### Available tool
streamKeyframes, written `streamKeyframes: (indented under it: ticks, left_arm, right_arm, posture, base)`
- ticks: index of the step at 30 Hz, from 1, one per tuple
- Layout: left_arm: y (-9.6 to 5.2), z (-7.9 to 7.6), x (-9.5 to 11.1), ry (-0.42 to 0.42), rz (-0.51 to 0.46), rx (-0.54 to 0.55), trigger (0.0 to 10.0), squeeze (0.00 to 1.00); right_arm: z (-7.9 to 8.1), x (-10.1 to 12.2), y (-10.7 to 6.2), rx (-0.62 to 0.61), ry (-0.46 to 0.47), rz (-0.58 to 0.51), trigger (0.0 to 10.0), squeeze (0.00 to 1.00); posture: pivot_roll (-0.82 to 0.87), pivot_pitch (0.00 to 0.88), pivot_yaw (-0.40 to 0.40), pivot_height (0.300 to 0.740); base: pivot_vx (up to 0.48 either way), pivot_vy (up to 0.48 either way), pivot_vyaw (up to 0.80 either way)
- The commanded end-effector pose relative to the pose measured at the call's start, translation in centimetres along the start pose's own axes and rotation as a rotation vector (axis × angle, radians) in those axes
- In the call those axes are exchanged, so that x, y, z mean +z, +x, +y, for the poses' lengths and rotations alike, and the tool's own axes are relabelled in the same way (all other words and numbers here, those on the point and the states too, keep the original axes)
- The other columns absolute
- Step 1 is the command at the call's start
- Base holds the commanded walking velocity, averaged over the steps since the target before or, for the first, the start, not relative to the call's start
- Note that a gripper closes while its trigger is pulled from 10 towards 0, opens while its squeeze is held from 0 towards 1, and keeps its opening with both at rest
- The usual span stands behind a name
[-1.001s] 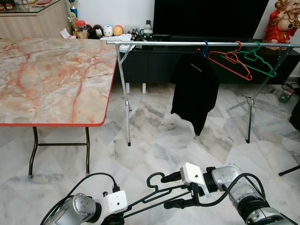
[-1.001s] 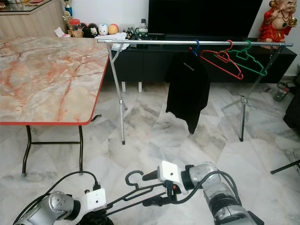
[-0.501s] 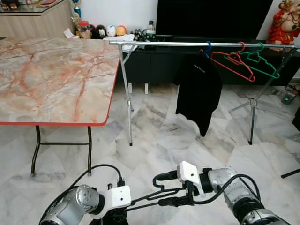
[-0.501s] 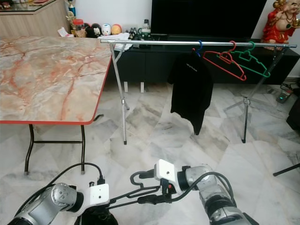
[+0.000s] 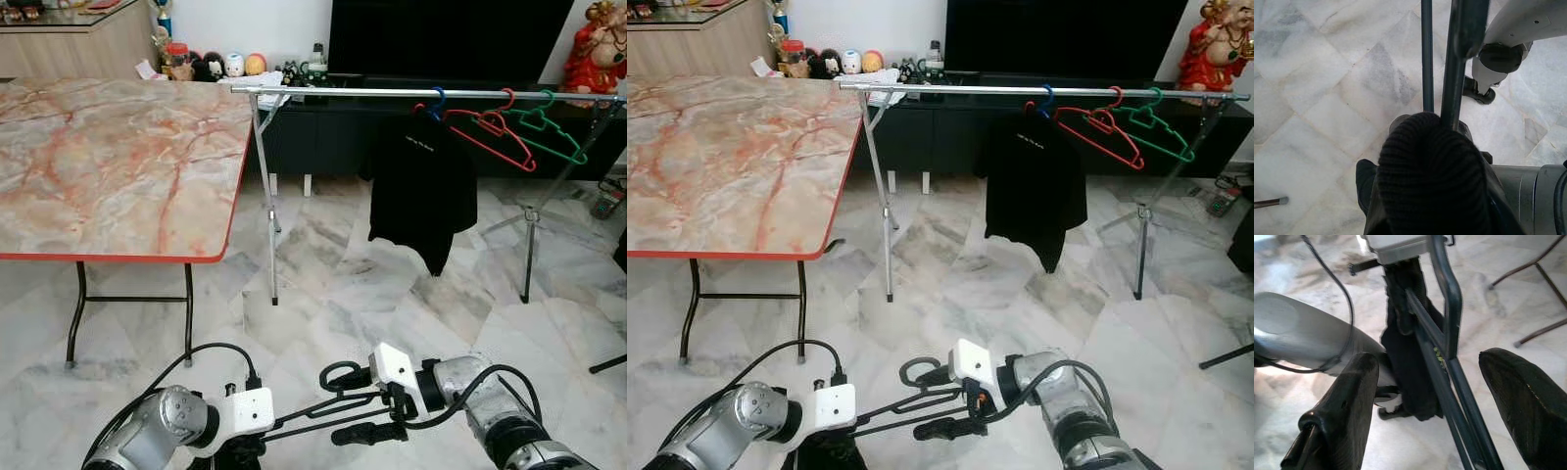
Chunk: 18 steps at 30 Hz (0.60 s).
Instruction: Hang hanger
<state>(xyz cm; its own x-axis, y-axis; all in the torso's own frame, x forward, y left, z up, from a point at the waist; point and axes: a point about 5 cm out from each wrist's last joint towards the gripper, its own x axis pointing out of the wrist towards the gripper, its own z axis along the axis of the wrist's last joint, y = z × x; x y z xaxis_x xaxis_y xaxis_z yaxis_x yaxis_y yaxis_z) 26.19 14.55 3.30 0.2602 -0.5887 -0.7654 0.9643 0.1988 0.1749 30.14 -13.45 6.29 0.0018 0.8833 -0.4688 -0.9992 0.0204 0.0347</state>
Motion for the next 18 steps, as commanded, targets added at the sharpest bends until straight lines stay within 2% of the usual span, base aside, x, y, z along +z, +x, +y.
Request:
streamKeyframes:
  ticks: [1, 5, 13, 14, 18]
  left_arm:
    - [-0.09, 0.4, 0.76, 0.027, -0.008, 0.012, 0.0, 0.0]
    - [-0.04, 0.42, 0.82, 0.023, -0.013, 0.014, 0.0, 0.0]
    - [0.07, 0.44, 0.94, 0.015, -0.019, 0.019, 0.0, 0.0]
    - [0.09, 0.45, 0.95, 0.014, -0.02, 0.02, 0.0, 0.0]
    - [0.09, 0.5, 0.94, 0.012, -0.02, 0.022, 0.0, 0.0]
  right_arm:
    - [0.15, -0.15, 0.3, -0.014, -0.014, 0.003, 10.0, 0.0]
    - [-0.22, 0.2, 0.52, -0.065, -0.002, -0.031, 10.0, 0.0]
    - [0.24, -0.15, 1.08, -0.047, 0.033, -0.053, 10.0, 0.0]
    - [0.36, -0.32, 1.07, -0.037, 0.04, -0.044, 0.0, 0.0]
    - [0.36, -0.44, 0.77, -0.021, 0.055, -0.035, 0.0, 0.0]
  posture:
    - [0.09, 0.075, -0.034, 0.74]
    - [0.08, 0.079, -0.037, 0.74]
    - [0.09, 0.083, -0.04, 0.74]
    - [0.09, 0.083, -0.04, 0.74]
    - [0.09, 0.084, -0.042, 0.74]
  base:
    - [0.0, 0.0, 0.0]
    - [0.0, 0.0, 0.0]
    - [0.0, 0.0, 0.0]
    - [0.0, 0.0, 0.0]
    - [0.0, 0.0, 0.0]
